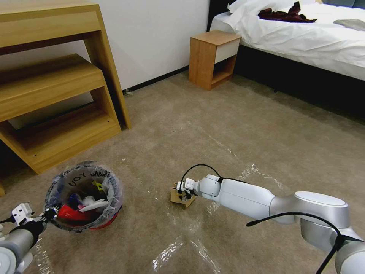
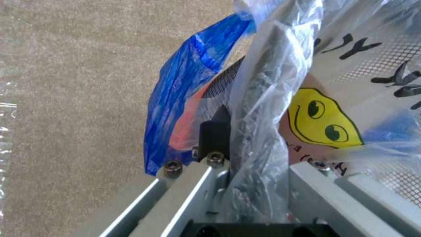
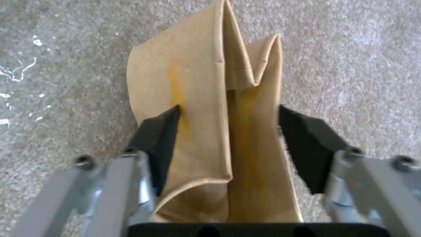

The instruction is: Pick up the trash bin and place the garbage on the floor into it.

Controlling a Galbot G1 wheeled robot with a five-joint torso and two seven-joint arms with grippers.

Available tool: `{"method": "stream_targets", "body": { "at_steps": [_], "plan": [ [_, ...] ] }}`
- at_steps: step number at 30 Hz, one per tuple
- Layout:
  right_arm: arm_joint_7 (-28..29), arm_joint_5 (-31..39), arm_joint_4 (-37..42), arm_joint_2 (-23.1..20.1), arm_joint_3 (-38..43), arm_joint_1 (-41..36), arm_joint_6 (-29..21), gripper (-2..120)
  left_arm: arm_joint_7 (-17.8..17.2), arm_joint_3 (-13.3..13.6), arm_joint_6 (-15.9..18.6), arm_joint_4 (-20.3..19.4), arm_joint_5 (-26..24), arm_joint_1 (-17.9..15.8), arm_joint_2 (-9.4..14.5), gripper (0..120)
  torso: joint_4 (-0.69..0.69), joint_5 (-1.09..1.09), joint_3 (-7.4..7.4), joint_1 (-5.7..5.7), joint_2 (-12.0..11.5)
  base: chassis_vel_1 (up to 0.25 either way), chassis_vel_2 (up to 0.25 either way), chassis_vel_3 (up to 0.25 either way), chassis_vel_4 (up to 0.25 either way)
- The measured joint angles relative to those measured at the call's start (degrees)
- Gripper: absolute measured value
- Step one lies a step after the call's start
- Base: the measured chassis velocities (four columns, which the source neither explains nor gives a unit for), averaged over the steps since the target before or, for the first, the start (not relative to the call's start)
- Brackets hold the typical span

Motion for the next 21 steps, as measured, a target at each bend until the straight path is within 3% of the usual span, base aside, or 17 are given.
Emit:
{"method": "stream_targets", "body": {
  "at_steps": [5,8,13,15,21],
  "plan": [
    [0.06,0.12,0.06,-0.30,0.17,-0.19,0.21,43,0.00,0.13,0.00,0.05,0.00,-0.17,0.01,0,0.00,0.00,0.00,0.00,0.00,0.000,0.000,0.000,0.000],
    [0.08,0.21,0.24,-0.77,0.28,-0.74,0.50,25,-0.02,0.16,-0.01,0.07,-0.01,-0.34,0.09,0,0.00,0.00,0.00,0.00,0.00,0.000,0.000,0.000,0.000],
    [0.14,0.30,0.65,-1.35,0.39,-1.23,0.92,12,-0.07,0.11,-0.01,0.06,-0.10,-0.29,0.30,0,0.00,0.01,0.00,0.00,0.00,0.000,0.000,0.000,0.000],
    [0.18,0.82,1.16,-1.92,0.61,-1.35,0.96,1,-0.14,0.09,-0.01,0.07,-0.11,-0.22,0.34,0,0.00,0.00,0.00,0.00,0.00,0.000,0.000,0.000,0.000],
    [1.44,4.47,3.97,-4.45,2.65,-1.39,1.84,0,-0.54,0.09,0.03,0.05,-0.69,-0.46,0.77,0,0.01,0.00,0.00,0.00,0.00,0.000,0.000,0.000,0.000]
  ]
}}
